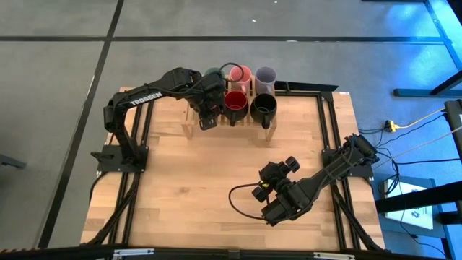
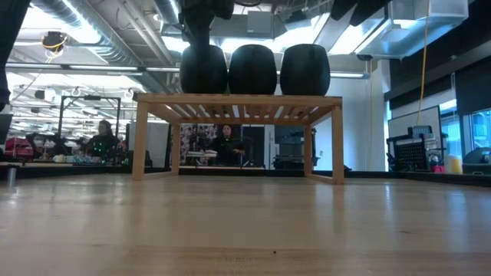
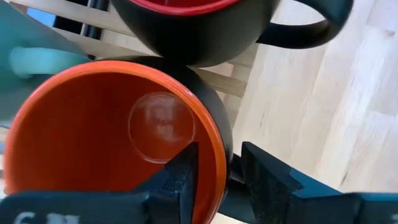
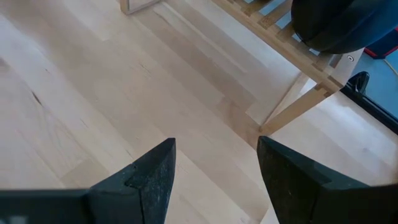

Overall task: Place coffee mugs
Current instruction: Put the black orange mug on the shelf, then return to Home Position

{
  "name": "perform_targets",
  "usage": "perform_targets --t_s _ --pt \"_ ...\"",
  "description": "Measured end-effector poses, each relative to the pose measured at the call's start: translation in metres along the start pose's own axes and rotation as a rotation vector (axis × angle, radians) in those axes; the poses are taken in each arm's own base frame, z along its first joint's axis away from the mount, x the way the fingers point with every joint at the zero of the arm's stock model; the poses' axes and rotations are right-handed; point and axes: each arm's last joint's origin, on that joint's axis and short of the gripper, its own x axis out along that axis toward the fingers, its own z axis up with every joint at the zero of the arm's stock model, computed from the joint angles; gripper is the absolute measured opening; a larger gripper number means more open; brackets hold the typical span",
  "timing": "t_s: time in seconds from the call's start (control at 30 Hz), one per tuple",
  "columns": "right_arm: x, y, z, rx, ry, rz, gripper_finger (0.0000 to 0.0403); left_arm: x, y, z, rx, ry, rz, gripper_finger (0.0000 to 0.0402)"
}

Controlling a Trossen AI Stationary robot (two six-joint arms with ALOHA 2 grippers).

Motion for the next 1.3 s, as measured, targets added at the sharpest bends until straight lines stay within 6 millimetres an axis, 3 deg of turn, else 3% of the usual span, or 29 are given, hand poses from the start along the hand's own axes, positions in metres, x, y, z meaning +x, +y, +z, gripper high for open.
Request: perform_targets --t_s 0.47,0.73,1.07,1.2,1.3 --pt "0.0 0.0 0.0 0.001 0.0 0.0 0.0216 -0.004 0.001 -0.002 -0.008 -0.009 0.055 0.0116" --pt "0.0 0.0 0.0 0.002 0.0 0.001 0.0216 -0.02 0.002 -0.005 -0.012 -0.046 0.06 0.0116" --pt "0.0 0.0 0.001 0.006 0.0 0.005 0.0216 -0.071 -0.001 0.0 0.021 -0.223 0.041 0.0116" --pt "-0.008 0.0 0.01 0.028 -0.017 0.028 0.0216 -0.105 -0.005 -0.012 0.035 -0.339 0.032 0.0115" --pt "-0.01 -0.005 0.018 0.013 -0.029 0.034 0.0216 -0.128 -0.006 -0.032 0.041 -0.425 0.031 0.0107"
